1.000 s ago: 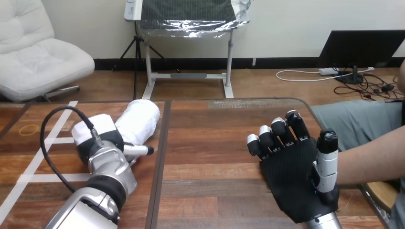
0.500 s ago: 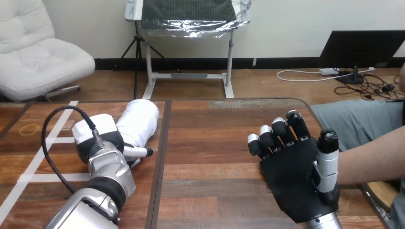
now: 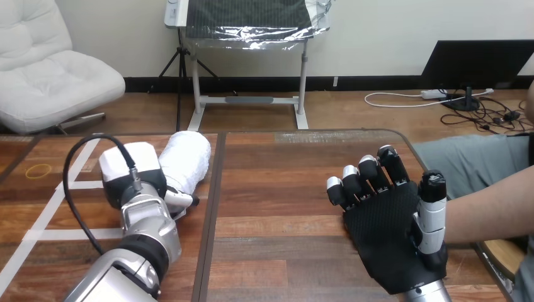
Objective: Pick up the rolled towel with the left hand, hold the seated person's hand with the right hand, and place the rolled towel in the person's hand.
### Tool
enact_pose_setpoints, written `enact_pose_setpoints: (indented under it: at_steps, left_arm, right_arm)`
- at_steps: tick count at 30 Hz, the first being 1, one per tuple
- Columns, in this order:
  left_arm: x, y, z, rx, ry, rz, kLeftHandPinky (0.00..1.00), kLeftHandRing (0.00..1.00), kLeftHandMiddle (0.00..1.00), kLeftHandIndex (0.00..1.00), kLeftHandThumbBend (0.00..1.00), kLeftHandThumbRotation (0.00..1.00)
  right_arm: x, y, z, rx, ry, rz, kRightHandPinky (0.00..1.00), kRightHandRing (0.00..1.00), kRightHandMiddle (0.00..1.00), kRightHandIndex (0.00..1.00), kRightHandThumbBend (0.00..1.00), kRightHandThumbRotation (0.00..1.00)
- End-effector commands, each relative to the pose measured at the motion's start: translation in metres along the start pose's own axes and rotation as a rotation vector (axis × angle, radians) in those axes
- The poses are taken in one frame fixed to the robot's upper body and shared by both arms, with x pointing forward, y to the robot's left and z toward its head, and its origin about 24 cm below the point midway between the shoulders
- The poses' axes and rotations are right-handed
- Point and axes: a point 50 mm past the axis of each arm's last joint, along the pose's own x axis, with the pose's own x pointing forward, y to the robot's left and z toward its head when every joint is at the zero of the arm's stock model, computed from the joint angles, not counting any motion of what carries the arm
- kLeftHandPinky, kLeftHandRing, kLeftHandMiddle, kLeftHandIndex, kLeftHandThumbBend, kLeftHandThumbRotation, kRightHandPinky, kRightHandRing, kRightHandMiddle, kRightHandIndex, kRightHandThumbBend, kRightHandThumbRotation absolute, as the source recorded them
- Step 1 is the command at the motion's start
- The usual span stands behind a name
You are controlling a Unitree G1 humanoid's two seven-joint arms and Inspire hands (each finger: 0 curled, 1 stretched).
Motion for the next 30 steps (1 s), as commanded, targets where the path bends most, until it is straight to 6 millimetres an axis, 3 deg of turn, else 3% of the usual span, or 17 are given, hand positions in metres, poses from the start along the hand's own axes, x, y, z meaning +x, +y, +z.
enact_pose_setpoints:
  at_steps: [1, 8, 11, 12, 15, 23, 30]
  left_arm:
    - [0.0046, 0.0229, 0.0082, -0.032, -0.036, 0.081, 0.41, 0.48, 0.59, 0.73, 0.88, 0.5]
    - [0.0037, 0.024, 0.0095, -0.057, -0.064, 0.148, 0.32, 0.39, 0.49, 0.66, 0.82, 0.36]
    - [0.0031, 0.0236, 0.0097, -0.056, -0.083, 0.182, 0.3, 0.36, 0.46, 0.61, 0.79, 0.25]
    - [0.003, 0.0233, 0.0097, -0.059, -0.089, 0.19, 0.29, 0.34, 0.44, 0.58, 0.77, 0.16]
    - [0.0025, 0.0218, 0.0093, -0.061, -0.102, 0.209, 0.27, 0.32, 0.42, 0.55, 0.75, 0.08]
    - [0.0015, 0.0206, 0.0112, -0.085, -0.123, 0.222, 0.25, 0.3, 0.4, 0.52, 0.74, 0.01]
    - [0.0011, 0.0181, 0.0114, -0.13, -0.146, 0.217, 0.34, 0.37, 0.46, 0.51, 0.71, 0.0]
  right_arm:
    - [0.0164, 0.0114, 0.0046, 0.014, -0.07, 0.078, 0.3, 0.36, 0.42, 0.44, 0.96, 0.26]
    - [0.0162, 0.0109, 0.0038, 0.039, -0.076, 0.073, 0.3, 0.36, 0.42, 0.44, 0.96, 0.24]
    - [0.016, 0.0108, 0.0038, 0.04, -0.076, 0.073, 0.3, 0.36, 0.42, 0.44, 0.96, 0.24]
    - [0.016, 0.0108, 0.0038, 0.04, -0.076, 0.072, 0.3, 0.36, 0.42, 0.44, 0.96, 0.24]
    - [0.0159, 0.0109, 0.004, 0.039, -0.075, 0.071, 0.3, 0.36, 0.42, 0.44, 0.96, 0.24]
    - [0.0158, 0.0111, 0.0051, 0.02, -0.076, 0.077, 0.3, 0.36, 0.42, 0.43, 0.95, 0.25]
    - [0.0151, 0.0103, 0.006, 0.01, -0.077, 0.075, 0.29, 0.36, 0.42, 0.43, 0.94, 0.26]
